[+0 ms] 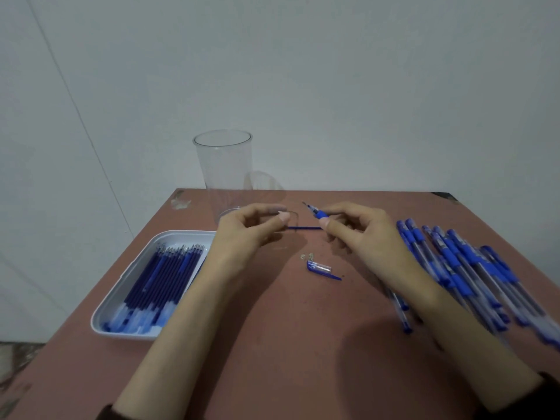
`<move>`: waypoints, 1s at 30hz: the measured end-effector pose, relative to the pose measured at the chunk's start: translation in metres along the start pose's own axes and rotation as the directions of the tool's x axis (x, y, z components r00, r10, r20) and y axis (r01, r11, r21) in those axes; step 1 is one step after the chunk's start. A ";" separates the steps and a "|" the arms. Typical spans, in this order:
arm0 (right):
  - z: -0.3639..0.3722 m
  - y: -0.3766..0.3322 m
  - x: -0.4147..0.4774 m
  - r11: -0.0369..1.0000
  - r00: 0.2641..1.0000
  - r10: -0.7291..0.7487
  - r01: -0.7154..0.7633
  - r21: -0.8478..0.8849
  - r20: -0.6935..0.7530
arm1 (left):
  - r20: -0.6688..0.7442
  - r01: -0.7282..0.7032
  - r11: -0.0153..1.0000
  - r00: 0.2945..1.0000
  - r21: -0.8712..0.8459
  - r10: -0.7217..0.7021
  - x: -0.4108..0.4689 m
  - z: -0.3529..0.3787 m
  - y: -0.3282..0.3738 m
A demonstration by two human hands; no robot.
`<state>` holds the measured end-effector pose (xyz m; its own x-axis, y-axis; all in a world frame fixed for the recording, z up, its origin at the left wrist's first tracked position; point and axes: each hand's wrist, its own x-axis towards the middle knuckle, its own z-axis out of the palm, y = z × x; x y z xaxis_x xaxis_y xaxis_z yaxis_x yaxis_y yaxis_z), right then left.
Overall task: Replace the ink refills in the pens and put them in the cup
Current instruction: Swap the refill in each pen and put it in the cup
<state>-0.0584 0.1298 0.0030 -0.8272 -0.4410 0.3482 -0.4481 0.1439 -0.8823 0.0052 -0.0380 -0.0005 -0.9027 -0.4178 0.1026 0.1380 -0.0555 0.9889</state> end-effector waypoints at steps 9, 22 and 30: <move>-0.001 0.000 -0.002 0.995 0.999 -0.043 0.044 -0.095 0.005 | 0.059 0.062 0.969 0.997 -0.238 -0.049 -0.001 0.004 0.001; 0.003 -0.002 -0.003 0.987 0.985 0.116 -0.129 0.100 0.126 | 0.173 0.035 0.992 0.985 -0.117 -0.014 -0.005 0.008 0.001; 0.008 -0.004 -0.004 0.945 0.974 0.148 -0.191 0.266 0.172 | 0.147 -0.034 0.982 0.987 -0.185 0.061 -0.006 0.014 0.001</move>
<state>-0.0504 0.1236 0.0022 -0.8140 -0.5601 0.1539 -0.1752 -0.0157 -0.9844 0.0052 -0.0232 0.0015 -0.9427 -0.2821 0.1779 0.2411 -0.2079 0.9480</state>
